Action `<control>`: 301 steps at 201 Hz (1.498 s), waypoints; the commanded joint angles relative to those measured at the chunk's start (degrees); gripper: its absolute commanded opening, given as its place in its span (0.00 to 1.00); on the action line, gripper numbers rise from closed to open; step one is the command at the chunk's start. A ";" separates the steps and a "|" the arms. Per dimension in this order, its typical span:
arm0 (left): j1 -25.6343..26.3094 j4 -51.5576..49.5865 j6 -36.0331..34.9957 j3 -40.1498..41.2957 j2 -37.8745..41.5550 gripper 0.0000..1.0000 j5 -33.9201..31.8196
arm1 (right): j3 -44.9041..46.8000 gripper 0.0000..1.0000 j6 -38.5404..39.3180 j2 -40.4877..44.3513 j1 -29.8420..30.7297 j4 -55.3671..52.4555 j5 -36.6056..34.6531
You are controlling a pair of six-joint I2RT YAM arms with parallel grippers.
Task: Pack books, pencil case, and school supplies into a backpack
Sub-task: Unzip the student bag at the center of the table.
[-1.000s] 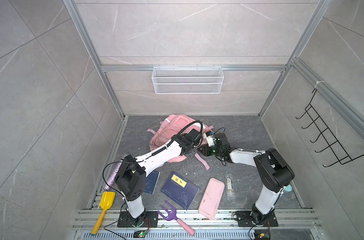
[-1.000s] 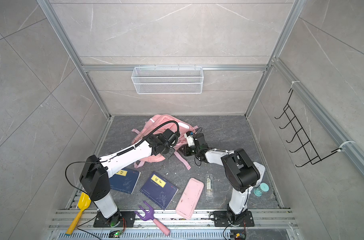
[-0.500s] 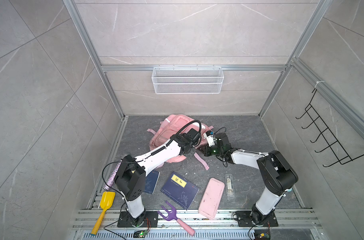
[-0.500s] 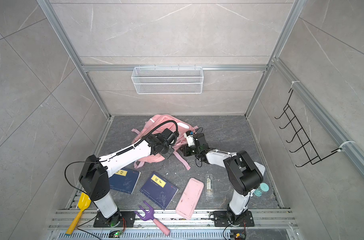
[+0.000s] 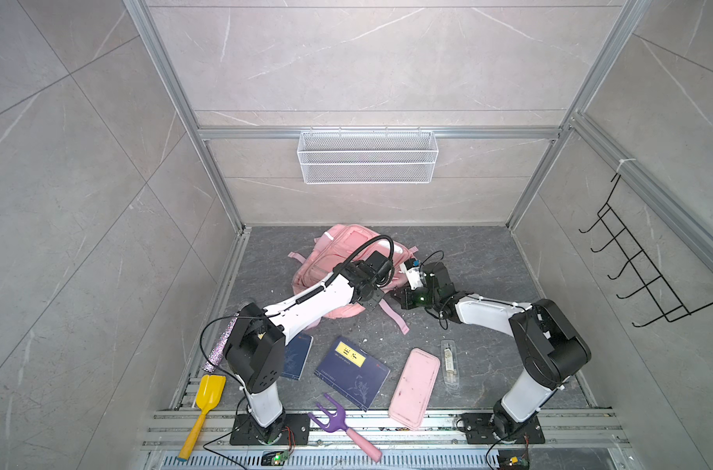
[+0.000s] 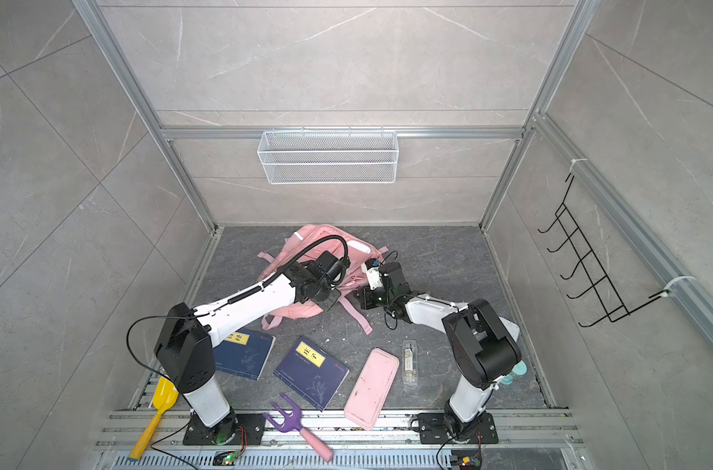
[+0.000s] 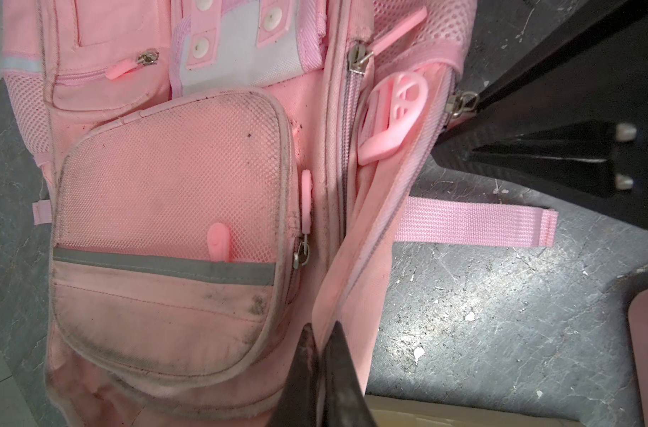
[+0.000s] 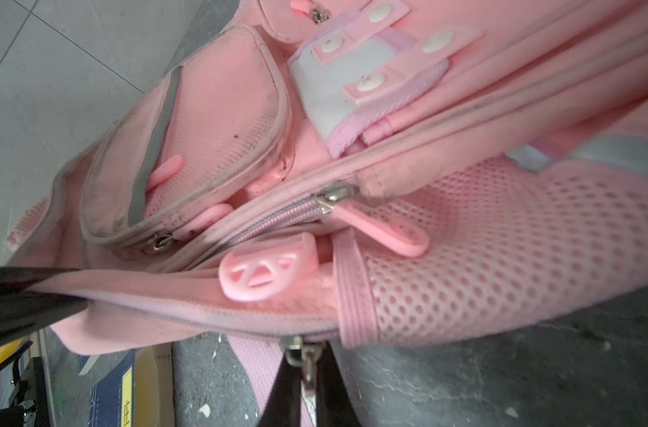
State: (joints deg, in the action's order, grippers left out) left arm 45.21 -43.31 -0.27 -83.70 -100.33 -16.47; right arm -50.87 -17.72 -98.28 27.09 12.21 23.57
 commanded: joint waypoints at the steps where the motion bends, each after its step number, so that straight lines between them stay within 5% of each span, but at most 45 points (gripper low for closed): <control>1: -1.37 0.51 -0.78 -2.58 0.78 0.00 -4.65 | -0.12 0.05 0.66 1.52 0.22 -7.69 -2.48; 148: 2.33 4.68 3.00 -11.12 -10.93 0.00 11.79 | -6.88 0.03 -4.40 3.94 5.04 -26.84 -0.62; 212: 3.74 2.82 1.51 -16.12 -15.49 0.00 13.37 | -5.56 0.00 -4.43 8.17 3.59 -31.60 -4.94; 253: 3.66 1.23 1.11 -11.46 -11.07 0.10 9.83 | -5.12 0.00 -4.72 7.96 -4.34 -32.14 -1.57; 301: 3.23 0.70 1.81 -4.55 -4.09 0.33 4.91 | -8.19 0.00 -3.21 6.49 -7.64 -34.16 -0.05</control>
State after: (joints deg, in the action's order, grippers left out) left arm 49.50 -41.15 1.72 -90.13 -110.56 -5.96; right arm -56.45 -22.65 -92.31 20.32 -19.09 23.24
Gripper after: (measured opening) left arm 0.281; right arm 0.088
